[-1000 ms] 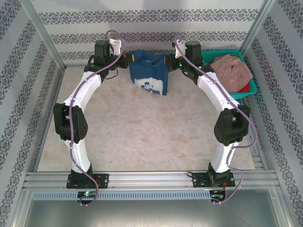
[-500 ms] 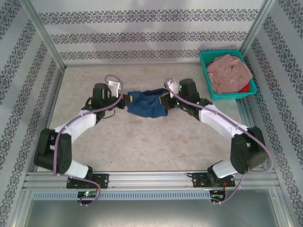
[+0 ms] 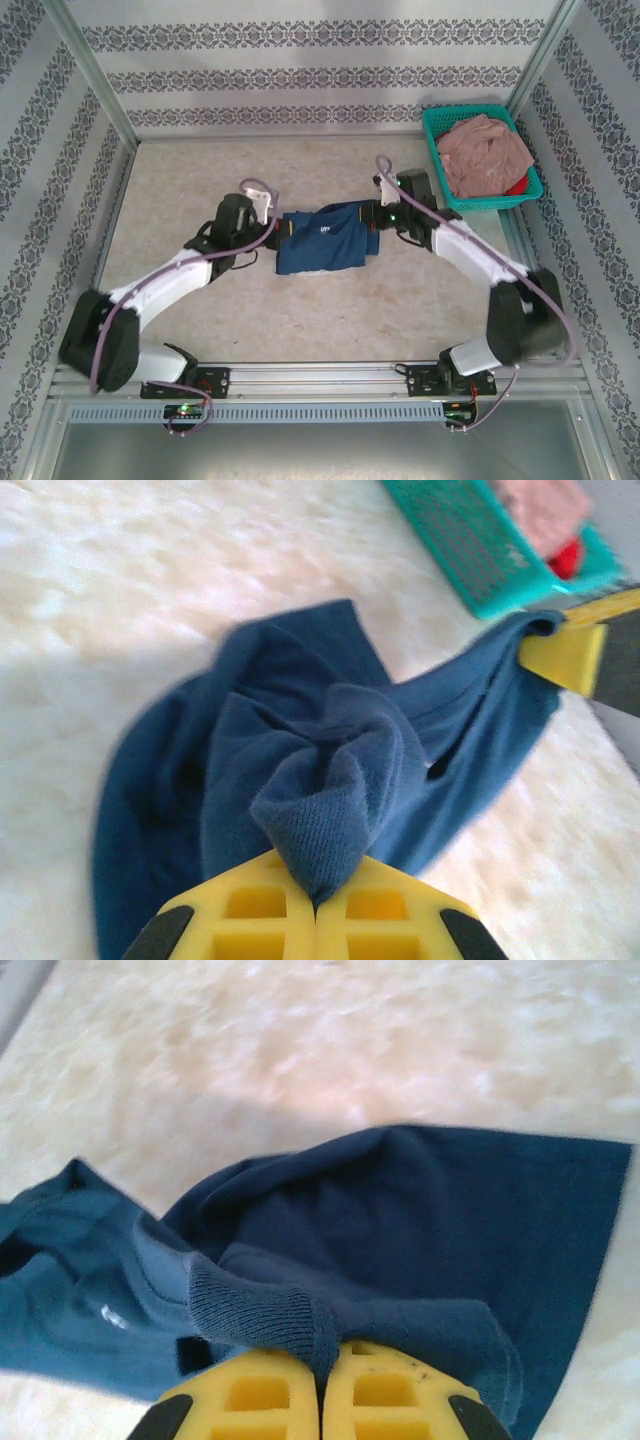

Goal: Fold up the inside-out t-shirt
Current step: Fold the T-shirt at the center of the table, then move the T-shirt to the top-left of the table.

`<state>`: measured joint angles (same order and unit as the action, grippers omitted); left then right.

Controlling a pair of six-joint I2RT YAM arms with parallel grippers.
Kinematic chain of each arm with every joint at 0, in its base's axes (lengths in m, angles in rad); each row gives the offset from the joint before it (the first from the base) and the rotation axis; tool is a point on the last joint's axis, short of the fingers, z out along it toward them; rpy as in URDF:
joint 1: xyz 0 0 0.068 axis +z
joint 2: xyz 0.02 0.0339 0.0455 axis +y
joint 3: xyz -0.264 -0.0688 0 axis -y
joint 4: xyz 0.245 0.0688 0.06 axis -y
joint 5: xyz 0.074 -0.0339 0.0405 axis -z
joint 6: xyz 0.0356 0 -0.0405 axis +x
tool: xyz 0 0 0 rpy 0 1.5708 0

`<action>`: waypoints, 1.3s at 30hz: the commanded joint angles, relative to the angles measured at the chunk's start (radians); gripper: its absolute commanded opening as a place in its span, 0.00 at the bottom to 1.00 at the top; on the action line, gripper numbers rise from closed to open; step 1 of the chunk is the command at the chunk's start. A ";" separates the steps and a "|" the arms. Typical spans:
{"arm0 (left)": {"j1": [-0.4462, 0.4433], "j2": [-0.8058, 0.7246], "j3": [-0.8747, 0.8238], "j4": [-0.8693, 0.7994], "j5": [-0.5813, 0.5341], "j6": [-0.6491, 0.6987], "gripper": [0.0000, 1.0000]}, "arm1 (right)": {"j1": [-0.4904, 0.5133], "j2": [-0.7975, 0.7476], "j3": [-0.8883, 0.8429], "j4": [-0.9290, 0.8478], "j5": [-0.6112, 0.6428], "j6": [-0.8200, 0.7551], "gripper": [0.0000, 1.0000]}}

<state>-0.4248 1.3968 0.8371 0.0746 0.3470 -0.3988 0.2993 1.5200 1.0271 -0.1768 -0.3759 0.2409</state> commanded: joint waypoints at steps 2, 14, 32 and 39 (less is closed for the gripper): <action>0.044 0.175 0.135 -0.100 -0.136 -0.040 0.00 | -0.027 0.235 0.216 -0.121 0.048 0.044 0.00; 0.092 0.503 0.392 -0.242 -0.254 -0.072 0.30 | -0.048 0.579 0.597 -0.344 0.132 0.049 0.27; 0.114 0.391 0.170 -0.136 0.266 -0.223 0.97 | -0.049 0.431 0.333 -0.259 0.020 0.080 0.54; 0.099 0.514 0.222 -0.023 0.334 -0.230 0.82 | -0.042 0.447 0.299 -0.232 0.017 0.092 0.52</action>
<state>-0.3084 1.8542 1.0332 -0.0326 0.6083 -0.6178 0.2466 1.9705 1.3388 -0.4416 -0.3389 0.3134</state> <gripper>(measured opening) 0.840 0.518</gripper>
